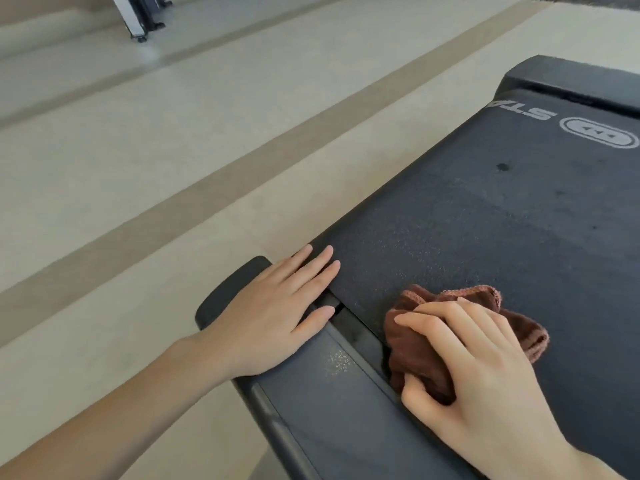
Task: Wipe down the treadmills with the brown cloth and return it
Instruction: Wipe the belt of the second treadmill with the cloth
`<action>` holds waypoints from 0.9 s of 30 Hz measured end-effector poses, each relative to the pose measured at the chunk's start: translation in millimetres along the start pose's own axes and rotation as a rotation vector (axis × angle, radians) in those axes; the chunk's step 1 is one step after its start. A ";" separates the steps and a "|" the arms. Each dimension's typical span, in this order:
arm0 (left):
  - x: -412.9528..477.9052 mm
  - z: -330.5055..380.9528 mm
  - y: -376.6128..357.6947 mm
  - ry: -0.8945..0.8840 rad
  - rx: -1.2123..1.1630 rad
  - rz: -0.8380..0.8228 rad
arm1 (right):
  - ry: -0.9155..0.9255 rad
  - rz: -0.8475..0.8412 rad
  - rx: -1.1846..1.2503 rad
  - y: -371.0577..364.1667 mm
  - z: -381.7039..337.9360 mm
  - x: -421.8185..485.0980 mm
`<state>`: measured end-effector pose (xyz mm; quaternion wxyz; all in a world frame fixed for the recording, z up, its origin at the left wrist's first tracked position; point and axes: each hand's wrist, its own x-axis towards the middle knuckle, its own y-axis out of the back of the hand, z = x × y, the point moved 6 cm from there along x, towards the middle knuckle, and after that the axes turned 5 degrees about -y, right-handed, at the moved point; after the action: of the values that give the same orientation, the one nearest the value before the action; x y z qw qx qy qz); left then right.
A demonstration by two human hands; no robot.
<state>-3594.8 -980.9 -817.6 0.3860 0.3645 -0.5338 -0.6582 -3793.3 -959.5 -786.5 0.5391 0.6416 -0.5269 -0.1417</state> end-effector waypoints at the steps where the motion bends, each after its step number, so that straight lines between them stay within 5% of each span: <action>1: -1.4 -6.4 3.4 -0.047 0.004 -0.030 | -0.005 -0.006 0.000 0.5 0.3 0.7; 9: 12.6 -46.3 12.7 -0.235 -0.216 -0.040 | -0.117 -0.053 -0.060 -5.0 -8.6 12.9; 16: 12.0 -43.4 11.4 -0.305 -0.193 0.100 | -0.397 0.016 -0.183 -30.6 -38.7 58.8; 27: 15.4 -46.0 -1.7 -0.405 -0.205 0.043 | -0.740 0.008 -0.387 -33.0 -55.0 59.9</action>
<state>-3560.7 -1014.0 -827.9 0.3197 0.1723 -0.5384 -0.7604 -3710.5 -983.8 -770.4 0.4248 0.4321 -0.6512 -0.4569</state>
